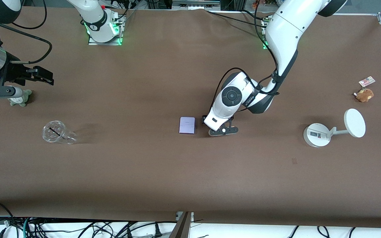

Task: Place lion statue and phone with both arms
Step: 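Grasp the lion with the left gripper while the right gripper reaches the phone, then set the lion beside the lamp while the right gripper grasps the phone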

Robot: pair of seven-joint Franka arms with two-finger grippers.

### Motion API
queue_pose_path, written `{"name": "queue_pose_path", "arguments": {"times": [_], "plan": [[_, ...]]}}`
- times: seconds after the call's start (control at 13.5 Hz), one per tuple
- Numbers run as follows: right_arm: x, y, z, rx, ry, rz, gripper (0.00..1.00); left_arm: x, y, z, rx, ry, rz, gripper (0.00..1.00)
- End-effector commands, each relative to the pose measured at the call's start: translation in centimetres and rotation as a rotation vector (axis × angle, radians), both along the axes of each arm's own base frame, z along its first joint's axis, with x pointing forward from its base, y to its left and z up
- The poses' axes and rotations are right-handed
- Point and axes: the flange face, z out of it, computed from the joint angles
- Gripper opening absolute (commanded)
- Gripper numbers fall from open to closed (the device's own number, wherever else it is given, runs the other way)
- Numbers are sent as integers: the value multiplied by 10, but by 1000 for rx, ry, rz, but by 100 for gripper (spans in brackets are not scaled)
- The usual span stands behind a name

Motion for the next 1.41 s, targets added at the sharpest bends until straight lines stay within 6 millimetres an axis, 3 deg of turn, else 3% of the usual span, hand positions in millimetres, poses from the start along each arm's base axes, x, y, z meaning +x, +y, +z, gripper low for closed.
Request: {"name": "queue_pose_path", "arguments": {"times": [0.0,0.07,0.15,0.37,0.45,0.59,0.82,1.04,1.11,1.34], "plan": [[0,-1,2,-5,6,8,100,4,-4,2,16,-23,-3,38],[0,-2,2,-5,6,7,100,4,-2,2,18,-21,-6,29],[2,-3,-2,-2,13,4,100,6,1,5,23,-18,-4,29],[4,-2,-7,-1,22,3,100,18,22,58,56,-20,-3,31],[4,1,-7,1,22,8,100,27,42,82,67,-23,-27,31],[5,9,-10,40,28,-5,100,52,107,123,77,-8,-84,32],[6,44,-14,59,28,-1,100,73,185,154,81,-15,-197,35],[13,92,-29,48,-2,-59,100,88,268,152,78,15,-246,34],[17,109,-37,46,-15,-78,100,87,294,142,72,33,-248,35],[29,165,-67,55,-73,-133,100,78,322,110,61,58,-251,33]]}}
